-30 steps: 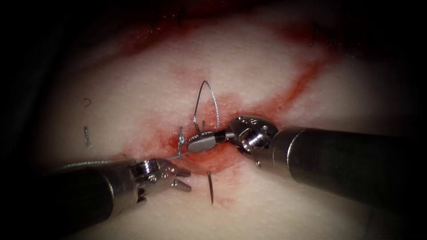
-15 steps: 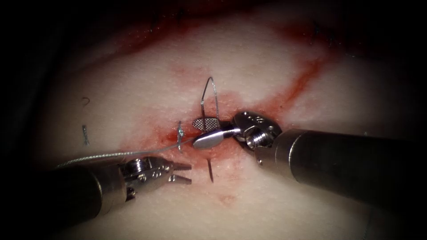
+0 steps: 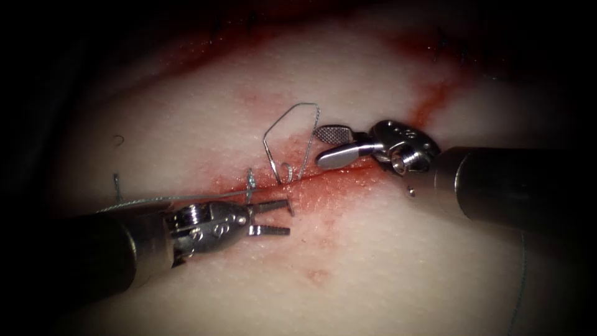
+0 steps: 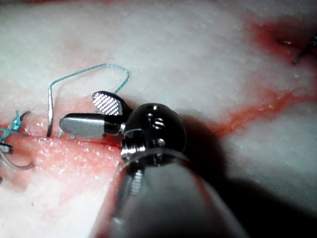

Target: Wound Closure

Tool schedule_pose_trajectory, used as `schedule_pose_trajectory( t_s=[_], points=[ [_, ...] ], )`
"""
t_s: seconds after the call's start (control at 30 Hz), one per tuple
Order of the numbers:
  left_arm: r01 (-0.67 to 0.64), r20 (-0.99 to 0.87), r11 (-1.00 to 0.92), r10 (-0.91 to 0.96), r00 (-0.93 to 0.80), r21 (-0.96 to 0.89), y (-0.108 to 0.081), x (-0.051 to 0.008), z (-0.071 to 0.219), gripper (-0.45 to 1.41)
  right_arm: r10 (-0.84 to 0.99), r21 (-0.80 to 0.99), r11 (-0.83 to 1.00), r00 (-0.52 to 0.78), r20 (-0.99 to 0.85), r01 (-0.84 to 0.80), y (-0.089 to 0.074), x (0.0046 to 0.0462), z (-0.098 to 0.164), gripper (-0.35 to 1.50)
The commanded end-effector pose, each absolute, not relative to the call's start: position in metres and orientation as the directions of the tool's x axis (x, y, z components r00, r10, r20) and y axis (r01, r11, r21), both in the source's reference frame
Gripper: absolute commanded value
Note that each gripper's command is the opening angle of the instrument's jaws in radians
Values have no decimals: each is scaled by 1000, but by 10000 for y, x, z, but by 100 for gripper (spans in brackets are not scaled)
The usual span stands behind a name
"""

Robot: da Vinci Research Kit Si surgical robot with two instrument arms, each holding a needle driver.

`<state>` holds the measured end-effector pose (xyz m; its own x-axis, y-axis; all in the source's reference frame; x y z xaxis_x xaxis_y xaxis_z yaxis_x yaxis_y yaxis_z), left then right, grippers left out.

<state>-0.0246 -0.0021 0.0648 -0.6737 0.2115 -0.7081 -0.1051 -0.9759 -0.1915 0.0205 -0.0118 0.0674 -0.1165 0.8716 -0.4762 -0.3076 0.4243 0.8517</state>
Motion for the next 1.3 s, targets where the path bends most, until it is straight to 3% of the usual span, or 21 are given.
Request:
schedule_pose_trajectory(
  t_s=[0.03,0.23,0.4,0.47,0.57,0.63,0.67,0.73,0.77,0.8,0.9,0.93,0.97,1.03,1.07,1.1,1.13,1.23,1.3],
  points=[
    [-108,-706,-975,215,-675,-194,-25,-253,654,41,872,853,425,-115,-475,-303,-121,213,680,104],
    [-127,-713,-977,212,-669,-172,-28,-270,672,46,873,854,425,-114,-474,-302,-123,213,679,104],
    [-246,-704,-952,302,-643,-183,-18,-263,683,31,869,851,432,-113,-481,-300,-122,211,675,104],
    [-285,-708,-940,329,-625,-186,-15,-260,685,19,869,852,431,-115,-481,-298,-122,212,674,103],
    [-329,-713,-926,356,-604,-184,-16,-257,684,-40,867,850,436,-116,-485,-297,-122,211,673,96],
    [-331,-723,-923,364,-587,-196,-18,-259,681,-45,867,851,435,-118,-484,-295,-122,210,672,84],
    [-324,-730,-923,366,-577,-206,-19,-260,680,-45,854,837,460,-112,-509,-297,-121,209,672,78],
    [-306,-749,-916,392,-534,-260,-22,-265,676,-45,794,779,552,-99,-600,-297,-119,205,669,0],
    [-301,-755,-912,401,-519,-278,-23,-266,675,-45,753,736,606,-83,-653,-300,-119,204,668,-30],
    [-299,-755,-904,421,-503,-305,-23,-267,673,-45,712,694,653,-68,-699,-302,-119,201,666,-35],
    [-283,-751,-870,492,-441,-404,-25,-269,669,-45,632,611,734,-31,-775,-296,-116,197,660,-35],
    [-263,-740,-839,544,-396,-476,-25,-269,664,-45,588,572,782,-10,-809,-247,-114,196,655,14],
    [-250,-735,-823,568,-371,-510,-25,-269,662,-45,578,565,797,-6,-816,-214,-112,196,651,37],
    [-222,-713,-785,619,-330,-578,-24,-268,657,-45,554,544,818,1,-833,-188,-113,197,646,56],
    [-222,-713,-785,619,-330,-578,-24,-268,657,-45,554,544,818,1,-833,-188,-113,197,646,56],
    [-182,-680,-734,676,-282,-654,-23,-267,651,-45,538,531,832,3,-843,-160,-116,199,639,74],
    [-165,-662,-709,702,-264,-686,-23,-267,648,-45,536,529,836,9,-844,-146,-118,200,637,81],
    [-106,-600,-632,767,-228,-768,-24,-265,641,-45,516,510,854,39,-856,-107,-126,202,630,89],
    [-73,-560,-582,804,-200,-810,-24,-263,638,-45,493,487,869,75,-867,-84,-133,204,627,104]
  ],
)
